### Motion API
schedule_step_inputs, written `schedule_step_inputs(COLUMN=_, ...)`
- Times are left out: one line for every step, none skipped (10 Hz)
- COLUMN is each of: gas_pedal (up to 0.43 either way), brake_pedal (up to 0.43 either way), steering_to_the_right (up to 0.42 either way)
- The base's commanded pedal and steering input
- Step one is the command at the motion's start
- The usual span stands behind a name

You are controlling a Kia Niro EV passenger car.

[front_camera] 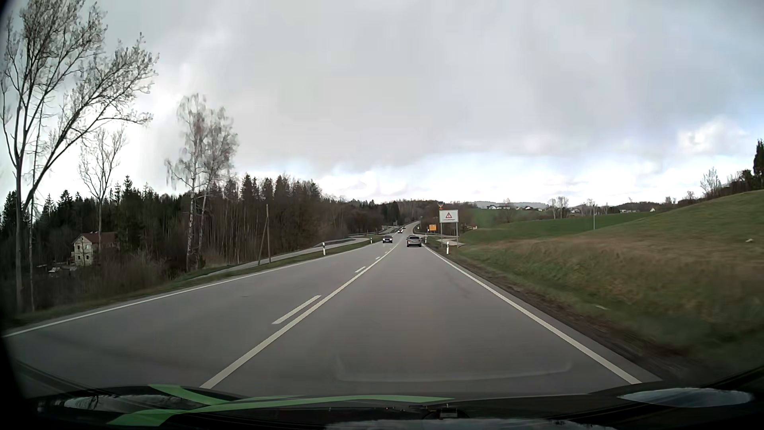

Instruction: Follow the waypoints while adhering to traffic rules and regulations

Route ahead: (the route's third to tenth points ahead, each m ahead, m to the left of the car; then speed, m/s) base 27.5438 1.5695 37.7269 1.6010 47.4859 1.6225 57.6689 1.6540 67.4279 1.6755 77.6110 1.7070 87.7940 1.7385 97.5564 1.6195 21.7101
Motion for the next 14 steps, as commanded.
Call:
schedule_step_inputs(gas_pedal=0.087, brake_pedal=0.000, steering_to_the_right=-0.003)
schedule_step_inputs(gas_pedal=0.087, brake_pedal=0.000, steering_to_the_right=-0.003)
schedule_step_inputs(gas_pedal=0.087, brake_pedal=0.000, steering_to_the_right=-0.004)
schedule_step_inputs(gas_pedal=0.087, brake_pedal=0.000, steering_to_the_right=-0.004)
schedule_step_inputs(gas_pedal=0.087, brake_pedal=0.000, steering_to_the_right=-0.004)
schedule_step_inputs(gas_pedal=0.087, brake_pedal=0.000, steering_to_the_right=-0.004)
schedule_step_inputs(gas_pedal=0.087, brake_pedal=0.000, steering_to_the_right=-0.005)
schedule_step_inputs(gas_pedal=0.087, brake_pedal=0.000, steering_to_the_right=-0.005)
schedule_step_inputs(gas_pedal=0.087, brake_pedal=0.000, steering_to_the_right=-0.004)
schedule_step_inputs(gas_pedal=0.087, brake_pedal=0.000, steering_to_the_right=-0.005)
schedule_step_inputs(gas_pedal=0.087, brake_pedal=0.000, steering_to_the_right=-0.005)
schedule_step_inputs(gas_pedal=0.087, brake_pedal=0.000, steering_to_the_right=-0.005)
schedule_step_inputs(gas_pedal=0.087, brake_pedal=0.000, steering_to_the_right=-0.005)
schedule_step_inputs(gas_pedal=0.087, brake_pedal=0.000, steering_to_the_right=-0.005)
